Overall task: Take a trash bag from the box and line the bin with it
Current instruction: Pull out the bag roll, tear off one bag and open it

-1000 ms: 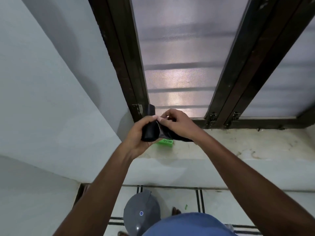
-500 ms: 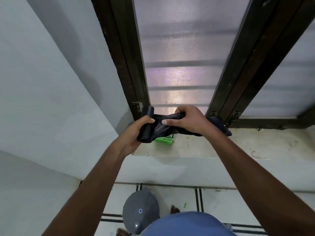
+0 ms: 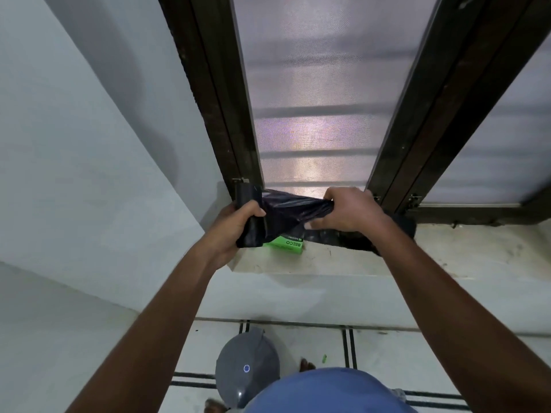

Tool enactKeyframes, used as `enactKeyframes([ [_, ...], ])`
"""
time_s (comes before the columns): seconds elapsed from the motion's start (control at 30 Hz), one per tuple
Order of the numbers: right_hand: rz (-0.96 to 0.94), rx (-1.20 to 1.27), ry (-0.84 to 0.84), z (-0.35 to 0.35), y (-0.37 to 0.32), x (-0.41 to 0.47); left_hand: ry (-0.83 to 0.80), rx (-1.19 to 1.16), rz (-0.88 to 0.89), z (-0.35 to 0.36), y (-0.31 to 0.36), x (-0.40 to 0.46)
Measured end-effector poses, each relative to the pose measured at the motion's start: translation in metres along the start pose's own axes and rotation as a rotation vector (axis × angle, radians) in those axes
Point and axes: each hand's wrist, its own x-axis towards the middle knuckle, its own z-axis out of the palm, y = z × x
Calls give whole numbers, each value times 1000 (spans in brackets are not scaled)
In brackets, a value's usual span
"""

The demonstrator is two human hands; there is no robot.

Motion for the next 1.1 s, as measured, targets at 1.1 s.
enactKeyframes([
  [1.1, -143, 533, -59, -5, -28, 1, -44, -40, -47, 5, 7, -4],
])
